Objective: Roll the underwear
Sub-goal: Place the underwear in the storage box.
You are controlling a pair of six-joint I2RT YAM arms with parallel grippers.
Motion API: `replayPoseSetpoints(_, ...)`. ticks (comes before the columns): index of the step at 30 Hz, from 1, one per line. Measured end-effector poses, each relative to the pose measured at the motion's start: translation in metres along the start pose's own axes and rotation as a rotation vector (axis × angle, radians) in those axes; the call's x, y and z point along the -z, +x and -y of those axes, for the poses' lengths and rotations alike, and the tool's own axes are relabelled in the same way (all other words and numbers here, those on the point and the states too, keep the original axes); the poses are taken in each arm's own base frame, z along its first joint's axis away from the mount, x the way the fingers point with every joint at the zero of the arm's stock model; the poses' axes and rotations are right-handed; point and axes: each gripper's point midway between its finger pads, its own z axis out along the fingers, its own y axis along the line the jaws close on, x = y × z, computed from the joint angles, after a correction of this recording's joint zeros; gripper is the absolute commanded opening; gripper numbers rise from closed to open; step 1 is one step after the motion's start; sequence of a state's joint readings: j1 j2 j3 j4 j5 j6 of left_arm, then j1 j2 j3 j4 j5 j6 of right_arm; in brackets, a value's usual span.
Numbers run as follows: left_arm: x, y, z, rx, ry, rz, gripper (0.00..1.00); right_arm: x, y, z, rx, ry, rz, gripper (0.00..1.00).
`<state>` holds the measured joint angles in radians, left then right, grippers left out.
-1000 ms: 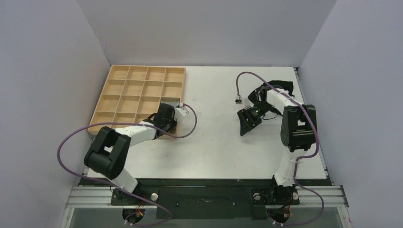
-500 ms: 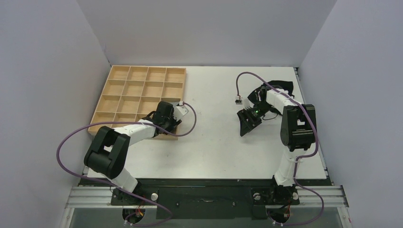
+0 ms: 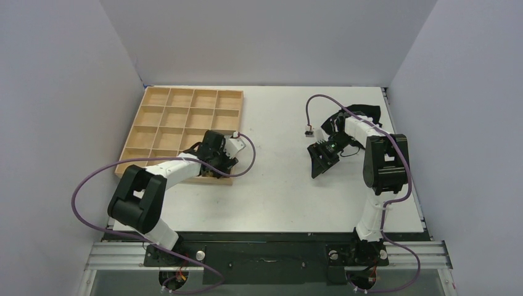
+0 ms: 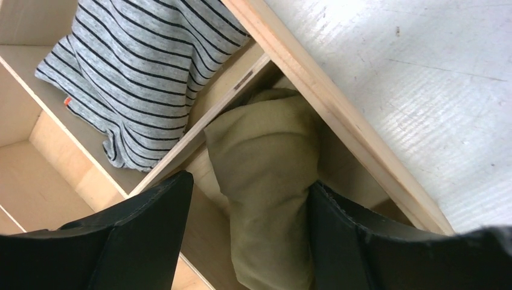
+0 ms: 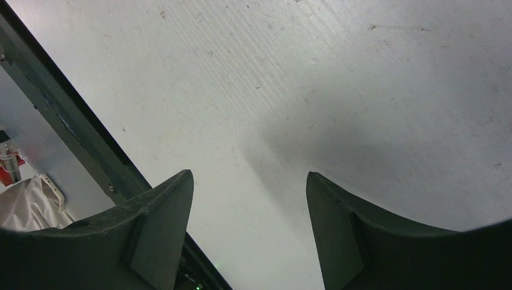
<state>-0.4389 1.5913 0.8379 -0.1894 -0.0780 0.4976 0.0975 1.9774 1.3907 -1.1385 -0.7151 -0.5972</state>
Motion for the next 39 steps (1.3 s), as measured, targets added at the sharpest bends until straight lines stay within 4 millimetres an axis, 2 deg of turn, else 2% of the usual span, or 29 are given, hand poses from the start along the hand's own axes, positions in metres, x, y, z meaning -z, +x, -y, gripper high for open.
replayPoseSetpoints(5,0.003,-0.001,0.004,0.015,0.039,-0.003,0.7,0.0,0.001,-0.001,0.001,-0.002,-0.002,0.71)
replayPoseSetpoints(13,0.009,-0.002,0.009,0.036,0.092,-0.008,0.72,0.0,0.002,-0.002,0.007,-0.012,-0.006,0.74)
replayPoseSetpoints(19,0.021,-0.002,0.009,0.057,0.104,-0.006,0.77,0.0,0.002,-0.003,0.009,-0.014,-0.007,0.75)
replayPoseSetpoints(23,0.034,-0.009,0.001,0.089,0.09,0.028,0.81,0.0,0.002,-0.003,0.009,-0.015,-0.007,0.75)
replayPoseSetpoints(30,0.057,-0.028,-0.022,0.169,0.056,0.124,0.82,0.0,0.002,-0.003,0.012,-0.014,-0.007,0.75)
replayPoseSetpoints(35,0.058,-0.024,-0.033,0.219,0.033,0.124,0.82,0.0,0.002,-0.003,0.014,-0.014,-0.007,0.75)
replayPoseSetpoints(39,0.052,-0.02,-0.036,0.23,0.026,0.112,0.82,0.0,0.002,-0.003,0.016,-0.014,-0.007,0.75)
